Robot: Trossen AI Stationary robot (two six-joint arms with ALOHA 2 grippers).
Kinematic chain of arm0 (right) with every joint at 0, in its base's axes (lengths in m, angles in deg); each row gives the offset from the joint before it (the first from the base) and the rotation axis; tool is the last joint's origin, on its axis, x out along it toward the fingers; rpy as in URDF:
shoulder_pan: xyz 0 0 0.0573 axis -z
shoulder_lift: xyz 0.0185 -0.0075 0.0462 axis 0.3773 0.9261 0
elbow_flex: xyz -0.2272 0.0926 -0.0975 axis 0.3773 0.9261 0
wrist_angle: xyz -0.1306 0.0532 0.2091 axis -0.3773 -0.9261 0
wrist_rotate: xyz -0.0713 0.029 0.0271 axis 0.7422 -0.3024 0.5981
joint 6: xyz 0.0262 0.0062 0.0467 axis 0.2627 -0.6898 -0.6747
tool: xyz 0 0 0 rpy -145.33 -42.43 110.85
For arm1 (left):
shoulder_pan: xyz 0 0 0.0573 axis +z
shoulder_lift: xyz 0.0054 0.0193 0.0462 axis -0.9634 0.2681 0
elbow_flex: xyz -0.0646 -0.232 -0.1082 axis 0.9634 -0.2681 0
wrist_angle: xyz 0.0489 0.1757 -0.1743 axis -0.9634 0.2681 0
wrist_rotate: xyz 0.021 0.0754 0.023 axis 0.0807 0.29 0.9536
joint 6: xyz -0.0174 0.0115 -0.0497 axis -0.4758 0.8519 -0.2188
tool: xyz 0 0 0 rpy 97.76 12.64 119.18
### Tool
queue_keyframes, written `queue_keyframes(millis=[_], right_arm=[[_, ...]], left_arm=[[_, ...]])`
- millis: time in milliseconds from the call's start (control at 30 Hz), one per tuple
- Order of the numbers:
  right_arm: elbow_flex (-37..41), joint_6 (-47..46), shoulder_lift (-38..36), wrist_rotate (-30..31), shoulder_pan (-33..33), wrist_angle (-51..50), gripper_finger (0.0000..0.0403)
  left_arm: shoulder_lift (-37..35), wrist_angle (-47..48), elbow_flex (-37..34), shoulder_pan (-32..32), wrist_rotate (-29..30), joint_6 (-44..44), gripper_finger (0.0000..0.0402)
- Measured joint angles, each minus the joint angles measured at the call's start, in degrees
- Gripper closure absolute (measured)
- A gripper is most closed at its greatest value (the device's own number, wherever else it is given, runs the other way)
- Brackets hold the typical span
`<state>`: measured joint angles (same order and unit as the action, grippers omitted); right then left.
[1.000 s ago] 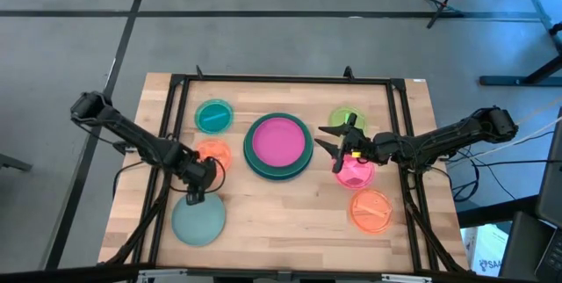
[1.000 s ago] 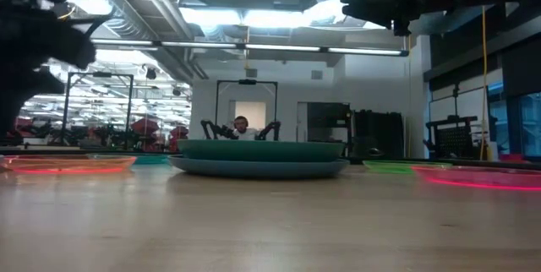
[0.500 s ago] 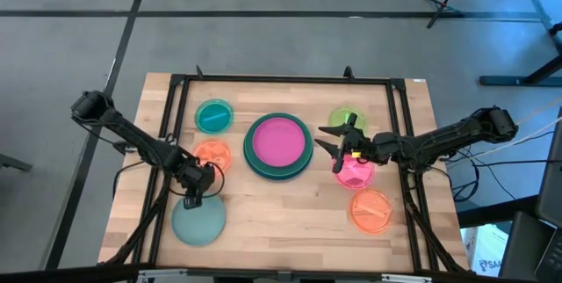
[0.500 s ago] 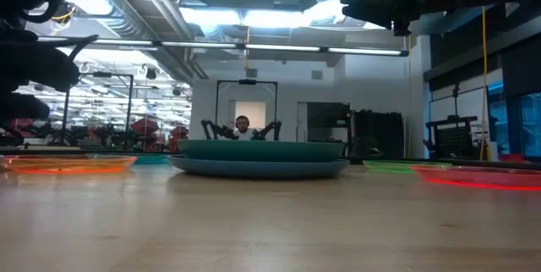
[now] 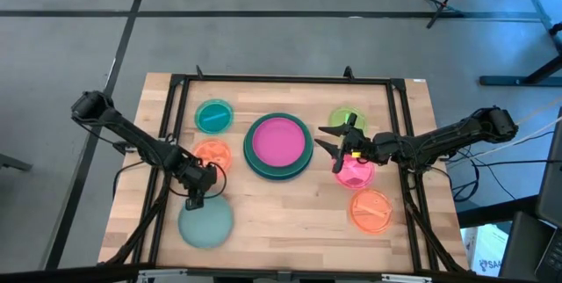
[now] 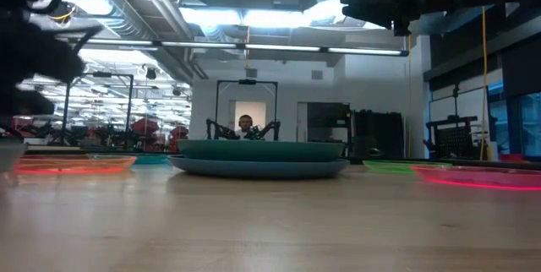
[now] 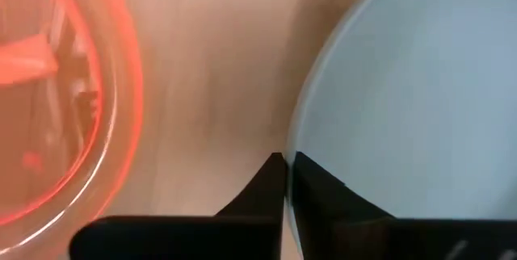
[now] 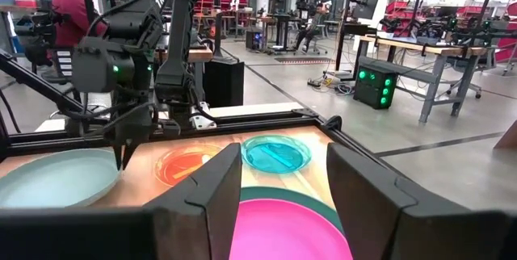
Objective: Stack plastic plates
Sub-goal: Stack the gray plate on top of the pink plate
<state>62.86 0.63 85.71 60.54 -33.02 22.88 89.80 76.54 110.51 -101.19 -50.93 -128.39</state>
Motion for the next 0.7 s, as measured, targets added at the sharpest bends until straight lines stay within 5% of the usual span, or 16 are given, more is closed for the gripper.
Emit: queue_keyframes(millis=[267,500,700], right_arm=[[0.0,0.0,0.0,0.0,0.0,0.9,0.0226],[0.0,0.0,0.0,0.0,0.0,0.9,0.0226],[0.0,0.0,0.0,0.0,0.0,1.1,0.0226]], left_arm=[[0.0,0.0,9.7,4.2,5.0,6.0,0.0387],[0.0,-1.1,18.1,10.6,21.7,14.5,0.0387],[0.0,-12.5,18.8,16.5,32.4,24.6,0.0386]])
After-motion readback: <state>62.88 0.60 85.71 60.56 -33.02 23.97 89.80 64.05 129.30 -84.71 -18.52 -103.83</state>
